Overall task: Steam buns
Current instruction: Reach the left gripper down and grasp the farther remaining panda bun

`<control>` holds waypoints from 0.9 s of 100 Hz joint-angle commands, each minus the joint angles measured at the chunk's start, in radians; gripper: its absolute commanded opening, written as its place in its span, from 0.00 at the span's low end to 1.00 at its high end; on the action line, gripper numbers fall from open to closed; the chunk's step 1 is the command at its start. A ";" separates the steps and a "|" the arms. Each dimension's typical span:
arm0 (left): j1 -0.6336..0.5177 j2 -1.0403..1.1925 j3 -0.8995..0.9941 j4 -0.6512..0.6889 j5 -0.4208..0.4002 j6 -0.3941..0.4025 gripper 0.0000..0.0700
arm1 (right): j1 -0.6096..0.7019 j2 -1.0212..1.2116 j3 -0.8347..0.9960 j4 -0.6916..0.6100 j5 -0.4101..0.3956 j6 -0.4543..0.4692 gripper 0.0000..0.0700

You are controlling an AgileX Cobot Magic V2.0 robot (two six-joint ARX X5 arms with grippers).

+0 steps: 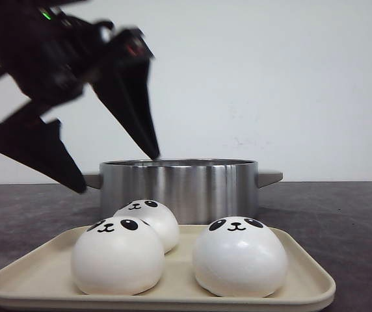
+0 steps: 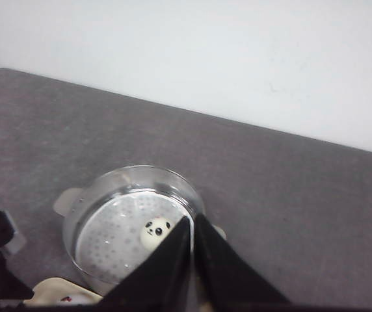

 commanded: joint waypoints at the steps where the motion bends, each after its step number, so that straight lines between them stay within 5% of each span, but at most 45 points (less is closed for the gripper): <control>1: -0.014 0.051 0.046 0.012 -0.004 -0.008 1.00 | 0.012 0.000 0.018 -0.005 0.012 0.033 0.00; 35: -0.029 0.269 0.230 -0.068 -0.006 0.003 1.00 | 0.012 -0.013 0.018 -0.036 0.032 0.068 0.00; 81: -0.029 0.382 0.244 -0.140 -0.053 0.011 1.00 | 0.012 -0.013 0.018 -0.087 0.061 0.093 0.00; 90: -0.029 0.387 0.244 -0.137 -0.053 0.011 0.83 | 0.012 -0.013 0.018 -0.087 0.064 0.093 0.00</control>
